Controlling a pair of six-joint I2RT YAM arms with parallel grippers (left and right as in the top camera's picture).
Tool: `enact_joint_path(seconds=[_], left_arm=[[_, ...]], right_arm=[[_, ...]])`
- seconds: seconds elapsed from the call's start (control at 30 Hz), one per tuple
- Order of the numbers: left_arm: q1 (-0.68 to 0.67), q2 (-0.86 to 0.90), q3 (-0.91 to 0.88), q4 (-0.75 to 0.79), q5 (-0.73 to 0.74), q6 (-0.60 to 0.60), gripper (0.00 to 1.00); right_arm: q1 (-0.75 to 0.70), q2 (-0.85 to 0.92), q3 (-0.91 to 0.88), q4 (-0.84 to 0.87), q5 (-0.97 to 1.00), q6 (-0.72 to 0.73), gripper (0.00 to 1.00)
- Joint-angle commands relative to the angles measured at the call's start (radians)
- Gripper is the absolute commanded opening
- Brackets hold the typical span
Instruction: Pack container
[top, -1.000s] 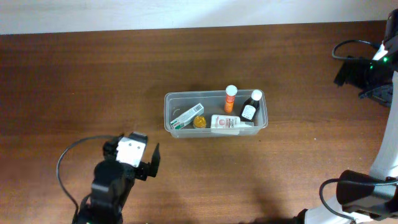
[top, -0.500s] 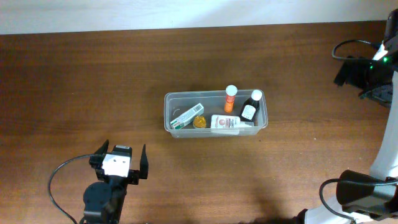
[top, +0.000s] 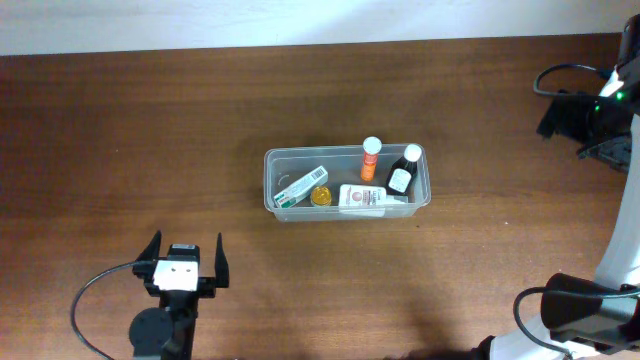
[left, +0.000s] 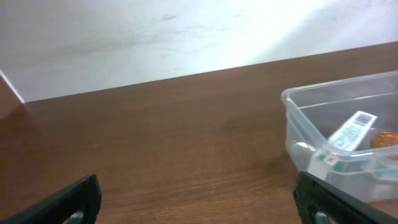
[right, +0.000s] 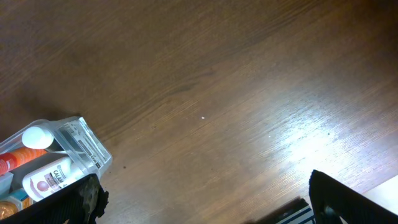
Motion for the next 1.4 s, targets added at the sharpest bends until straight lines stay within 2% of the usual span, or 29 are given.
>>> enact_joint_path(seconds=[0.0,0.2,0.27,0.4,0.5,0.6,0.87,1.37], left_arm=[[0.039,-0.011,-0.026,0.022,0.044,0.020,0.99],[0.046,-0.011,-0.028,0.028,0.051,0.019,1.00],[0.046,-0.011,-0.041,0.087,0.071,0.020,1.00],[0.046,-0.011,-0.076,0.302,0.098,0.020,0.99],[0.047,-0.011,-0.076,0.362,0.097,0.020,0.99],[0.046,-0.011,-0.076,0.336,0.094,0.020,0.99],[0.062,-0.011,-0.076,0.135,0.087,0.019,0.99],[0.062,-0.011,-0.075,0.137,0.091,0.019,0.99]], right_arm=[[-0.001,-0.002,0.000,0.000,0.002,0.009,0.98],[-0.001,-0.002,0.000,0.000,0.002,0.009,0.99],[-0.001,-0.002,0.000,0.000,0.002,0.009,0.98],[-0.001,-0.002,0.000,0.000,0.002,0.009,0.98],[-0.001,-0.002,0.000,0.000,0.002,0.009,0.98],[-0.001,-0.002,0.000,0.000,0.002,0.009,0.98],[-0.001,-0.002,0.000,0.000,0.002,0.009,0.98],[-0.001,-0.002,0.000,0.000,0.002,0.009,0.98]])
